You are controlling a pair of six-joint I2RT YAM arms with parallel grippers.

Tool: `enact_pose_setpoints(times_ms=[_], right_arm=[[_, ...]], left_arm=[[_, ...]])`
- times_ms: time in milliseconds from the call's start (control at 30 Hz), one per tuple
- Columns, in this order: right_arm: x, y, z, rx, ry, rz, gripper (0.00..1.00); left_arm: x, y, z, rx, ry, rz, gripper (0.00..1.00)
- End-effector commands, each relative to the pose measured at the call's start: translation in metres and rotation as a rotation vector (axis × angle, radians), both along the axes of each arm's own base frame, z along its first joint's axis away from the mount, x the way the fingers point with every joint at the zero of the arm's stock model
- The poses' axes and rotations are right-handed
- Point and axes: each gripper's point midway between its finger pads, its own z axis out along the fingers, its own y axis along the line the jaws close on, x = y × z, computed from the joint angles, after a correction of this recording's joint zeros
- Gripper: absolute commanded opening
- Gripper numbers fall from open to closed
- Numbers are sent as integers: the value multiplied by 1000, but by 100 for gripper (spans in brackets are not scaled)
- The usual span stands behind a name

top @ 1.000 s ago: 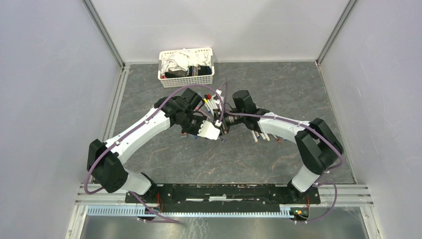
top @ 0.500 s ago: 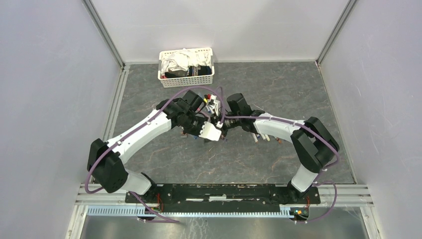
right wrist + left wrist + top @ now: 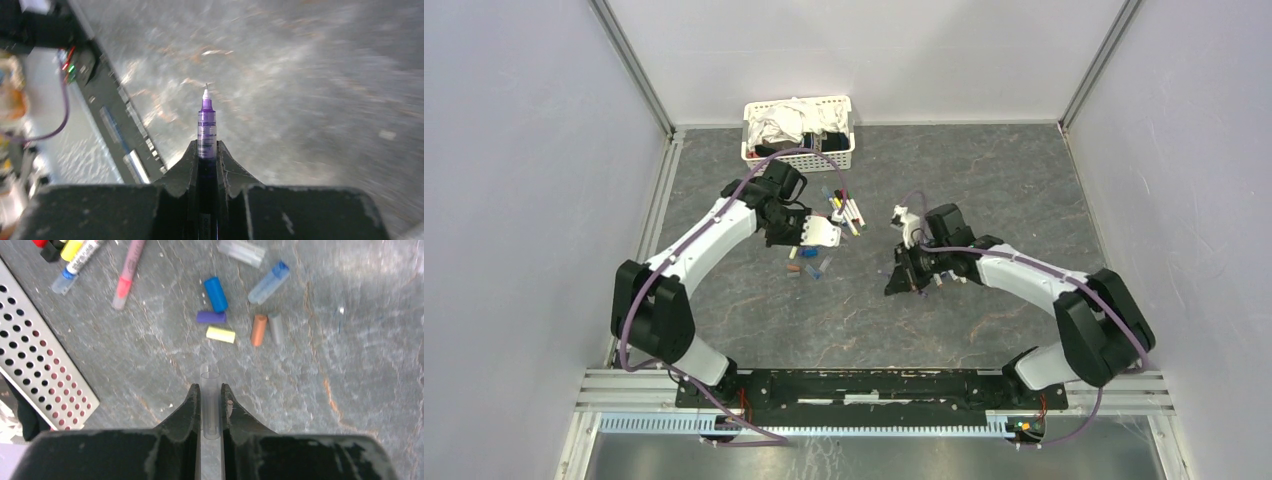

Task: Open the pen caps
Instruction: Open the pen cap from the pen, then place the pen cap at the center of the board.

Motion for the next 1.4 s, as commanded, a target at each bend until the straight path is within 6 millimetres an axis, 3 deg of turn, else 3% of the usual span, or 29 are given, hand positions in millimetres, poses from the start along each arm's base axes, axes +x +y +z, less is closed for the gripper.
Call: enact_pose_setpoints(times_ms=[0,100,267,367,467,567,667,767,933,1100,1167,1367], right_arm=[[57,-38,14,-103,-194,-247,0],[87,-75,14,-221,-287,-434,0],[112,-128,10,-373,-382,-643,0],[118,-144,2,-412,-393,-695,0],[122,-159,-12,-467,-390,-738,0],[122,-169,-25,-486,-369,-763,0],[122,-175,-32,-497,-361,-769,0],[124,-178,-36,-509,-358,-767,0],[125,-181,-44,-526,-345,-756,15],[123,-182,-48,-529,-335,-747,22],[123,-182,-49,-529,-330,-750,25],[125,-179,-45,-513,-331,-747,28]], left_arm=[[17,-36,-5,-182,26,127,2],[30,-47,-25,-231,65,248,9],[36,-50,-61,-237,113,355,17],[37,-52,-73,-245,129,395,29],[36,-54,-72,-265,140,427,41],[40,-56,-55,-292,123,456,54],[44,-59,-26,-336,102,493,79],[45,-63,8,-386,97,527,99],[53,-58,74,-468,-9,593,100],[61,-32,127,-563,-110,681,100],[55,-30,133,-577,-90,691,100],[37,-20,120,-539,-43,722,100]])
